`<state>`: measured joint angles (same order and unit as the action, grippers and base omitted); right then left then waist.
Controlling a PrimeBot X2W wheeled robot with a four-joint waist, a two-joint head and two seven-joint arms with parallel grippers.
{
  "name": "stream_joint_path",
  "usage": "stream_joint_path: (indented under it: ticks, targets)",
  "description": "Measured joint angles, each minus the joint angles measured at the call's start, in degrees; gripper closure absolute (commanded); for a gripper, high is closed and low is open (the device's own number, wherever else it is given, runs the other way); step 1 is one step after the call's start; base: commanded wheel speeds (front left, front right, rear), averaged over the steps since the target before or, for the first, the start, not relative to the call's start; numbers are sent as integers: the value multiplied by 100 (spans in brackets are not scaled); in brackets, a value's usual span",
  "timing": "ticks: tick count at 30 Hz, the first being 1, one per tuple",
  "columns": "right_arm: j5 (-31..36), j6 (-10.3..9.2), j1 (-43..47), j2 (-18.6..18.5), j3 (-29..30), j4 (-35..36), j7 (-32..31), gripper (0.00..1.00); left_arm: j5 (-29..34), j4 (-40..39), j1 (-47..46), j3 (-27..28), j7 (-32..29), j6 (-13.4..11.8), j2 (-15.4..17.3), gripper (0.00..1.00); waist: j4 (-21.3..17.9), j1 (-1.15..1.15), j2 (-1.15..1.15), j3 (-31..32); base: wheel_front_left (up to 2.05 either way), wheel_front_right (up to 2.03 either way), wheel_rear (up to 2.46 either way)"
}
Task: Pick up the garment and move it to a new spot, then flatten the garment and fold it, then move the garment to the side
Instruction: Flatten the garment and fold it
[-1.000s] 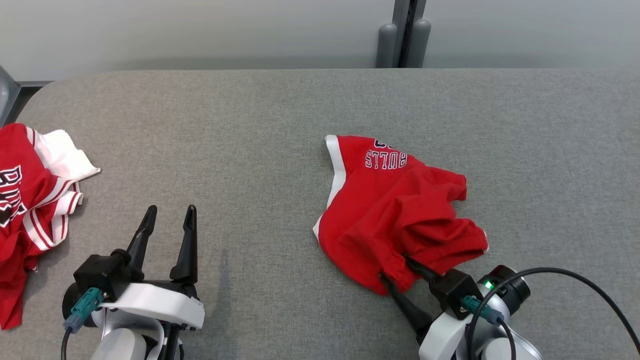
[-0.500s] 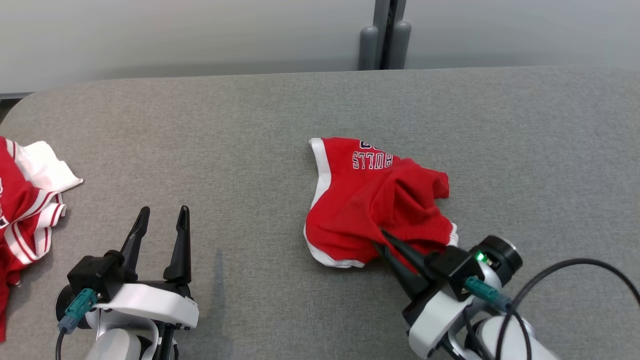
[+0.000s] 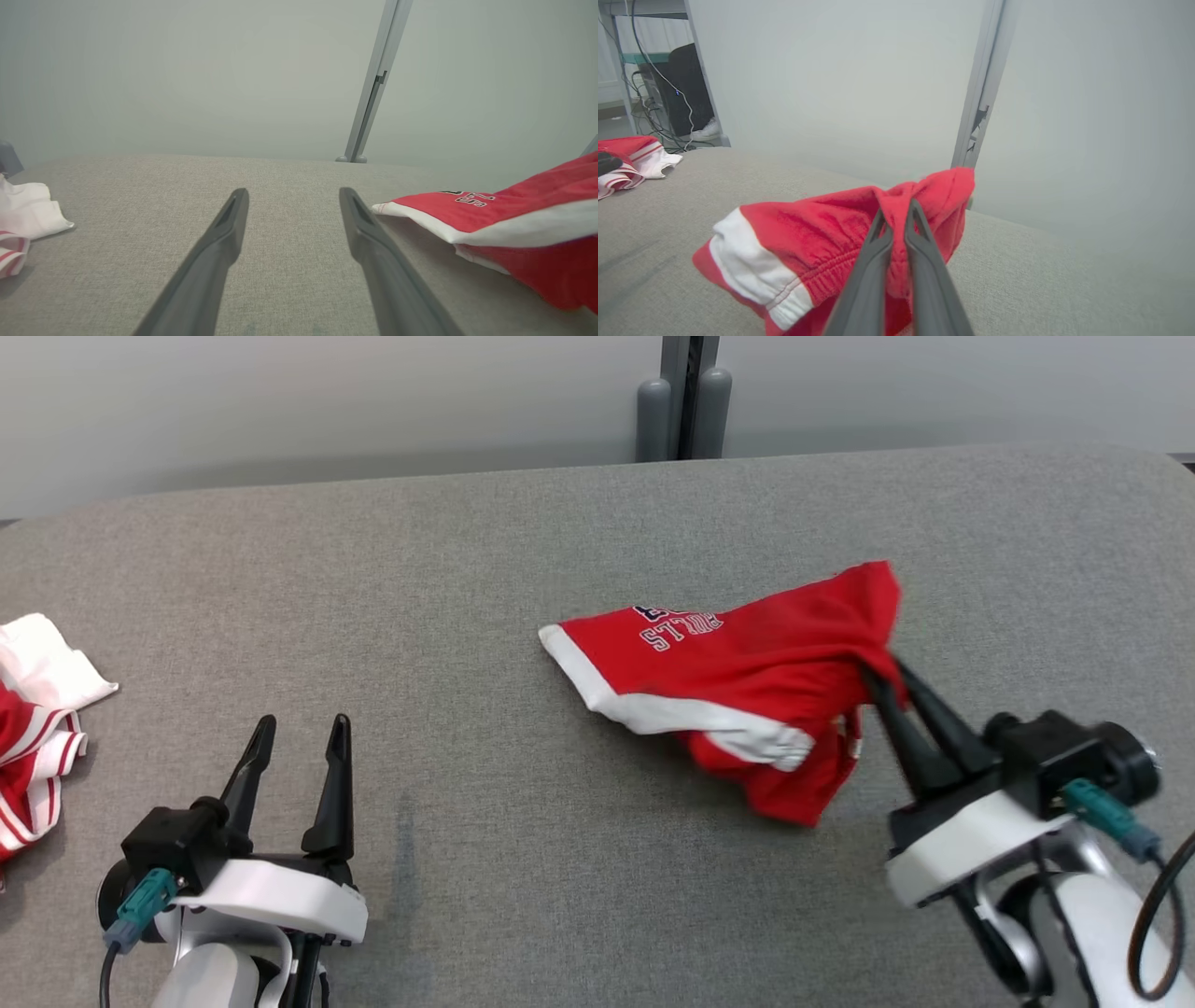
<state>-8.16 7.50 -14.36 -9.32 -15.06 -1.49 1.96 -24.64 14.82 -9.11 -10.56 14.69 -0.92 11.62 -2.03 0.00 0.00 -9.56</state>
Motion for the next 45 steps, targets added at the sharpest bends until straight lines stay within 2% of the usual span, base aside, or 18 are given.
stream_joint_path:
  ticks: [6, 11, 17, 23, 24, 25, 26, 27, 36, 45]
  targets:
    - [1, 0, 144, 32, 875, -544, 51, 100, -9, -32, -69, -36, -5, -10, 9, 0, 14, 0, 0, -106, 0, 0, 0]
    - [-46, 0, 50, 69, 1246, -1251, 141, 100, -16, -48, -94, -55, -14, -13, 25, 0, 30, 0, 0, -223, 0, 0, 0]
    - [-118, 0, -472, 134, 1279, -2168, 378, 100, -18, -53, -198, -85, -30, -9, 42, 0, 47, 0, 0, -388, 0, 0, 0]
    - [-201, 0, -792, 196, 1076, -2753, 672, 98, -19, -45, -258, -112, -29, -9, 44, 0, 78, 0, 0, -464, 0, 0, 0]
    - [-202, 0, -802, 201, 1056, -2807, 714, 71, -19, -44, -263, -116, -29, -10, 41, 0, 78, 0, 0, -459, 0, 0, 0]
    - [-212, 0, -805, 198, 1044, -2863, 766, 51, -21, -37, -263, -119, -27, -10, 36, 0, 79, 0, 0, -450, 0, 0, 0]
    - [-243, 0, -803, 197, 1038, -2889, 809, 5, -25, -31, -263, -122, -22, -10, 32, 0, 79, 0, 0, -437, 0, 0, 0]
    - [-258, 0, -800, 197, 1035, -2896, 833, 0, -27, -26, -263, -127, -21, -12, 26, 0, 79, 0, 0, -420, 0, 0, 0]
    - [-383, 0, -293, 202, 1335, -2386, 1043, 0, -63, 18, -166, -109, -2, -24, 32, 0, 35, 0, 0, -162, 0, 0, 0]
    - [-229, 0, 358, 368, 1758, -1098, 868, 0, -63, -5, 45, -51, 14, -99, 71, 0, -3, 0, 0, 159, 0, 0, 0]
